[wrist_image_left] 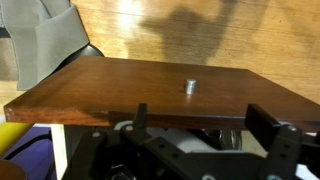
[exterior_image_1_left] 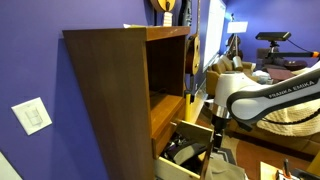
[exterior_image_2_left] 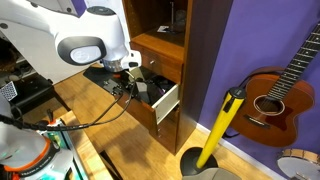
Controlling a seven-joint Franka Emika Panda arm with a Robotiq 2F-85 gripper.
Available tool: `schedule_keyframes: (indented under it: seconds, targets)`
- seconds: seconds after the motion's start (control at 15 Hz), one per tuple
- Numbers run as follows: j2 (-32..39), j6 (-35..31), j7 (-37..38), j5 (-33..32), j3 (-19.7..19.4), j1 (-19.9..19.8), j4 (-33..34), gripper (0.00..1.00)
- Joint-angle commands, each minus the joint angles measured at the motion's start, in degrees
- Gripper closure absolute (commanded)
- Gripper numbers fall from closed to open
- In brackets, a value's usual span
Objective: Put the grey and black bag in the open drawer then close the drawer
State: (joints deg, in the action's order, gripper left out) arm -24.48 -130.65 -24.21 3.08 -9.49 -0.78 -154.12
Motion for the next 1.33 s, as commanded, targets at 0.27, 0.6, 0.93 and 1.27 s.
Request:
schedule_keyframes:
  seconds: [0.27,0.6,0.93,1.27]
  targets:
    - [1.9,-8.7,6.2,-3.5,1.2,-2.4,-4.5,0.00]
    - [6.5,-18.6,8.1,-2.4,1.0,-2.0,-3.7,0.00]
    - [10.6,-31.3,10.3,-2.3,1.3,-2.0,-3.7,0.00]
    - [14.8,-41.0,12.9,-1.7,1.6,-1.6,-3.3,0.00]
